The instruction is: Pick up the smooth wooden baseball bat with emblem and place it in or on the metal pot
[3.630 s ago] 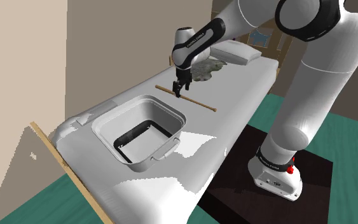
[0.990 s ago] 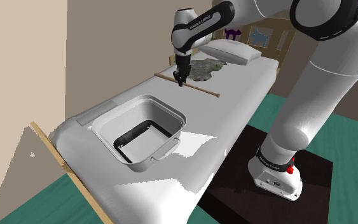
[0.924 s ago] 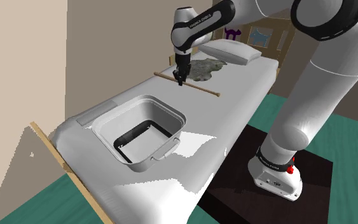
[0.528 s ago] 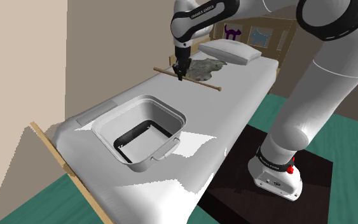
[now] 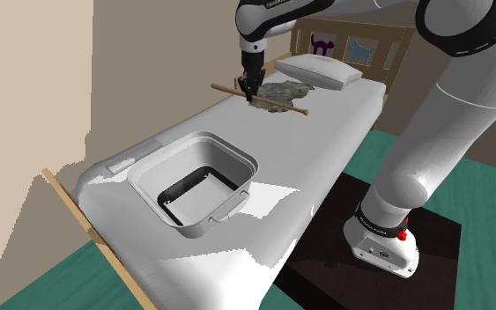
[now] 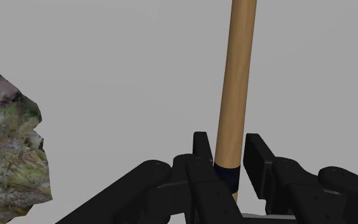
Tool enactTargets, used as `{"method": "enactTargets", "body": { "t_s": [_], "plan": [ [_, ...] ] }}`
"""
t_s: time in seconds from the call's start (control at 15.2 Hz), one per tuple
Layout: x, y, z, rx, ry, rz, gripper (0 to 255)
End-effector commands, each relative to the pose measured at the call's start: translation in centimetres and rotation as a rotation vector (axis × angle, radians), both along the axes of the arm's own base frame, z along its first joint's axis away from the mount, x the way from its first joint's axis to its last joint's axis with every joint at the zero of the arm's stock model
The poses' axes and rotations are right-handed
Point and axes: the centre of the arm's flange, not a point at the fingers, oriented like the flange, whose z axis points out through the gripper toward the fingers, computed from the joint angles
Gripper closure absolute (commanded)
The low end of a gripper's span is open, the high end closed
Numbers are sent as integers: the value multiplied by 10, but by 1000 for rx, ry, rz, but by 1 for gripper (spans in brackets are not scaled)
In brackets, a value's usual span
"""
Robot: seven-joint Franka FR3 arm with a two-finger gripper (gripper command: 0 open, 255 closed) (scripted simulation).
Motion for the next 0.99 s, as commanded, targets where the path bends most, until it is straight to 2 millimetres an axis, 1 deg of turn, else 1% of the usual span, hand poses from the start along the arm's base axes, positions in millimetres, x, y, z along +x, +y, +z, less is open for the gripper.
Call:
{"method": "enactTargets", "body": {
  "t_s": [0.0, 0.4, 0.46, 0.92],
  "plan": [
    [-1, -1, 11, 0, 0, 0, 255],
    [-1, -1, 42, 0, 0, 0, 255],
    [-1, -1, 43, 0, 0, 0, 255],
    [-22, 89, 44, 0, 0, 0, 255]
  ]
}}
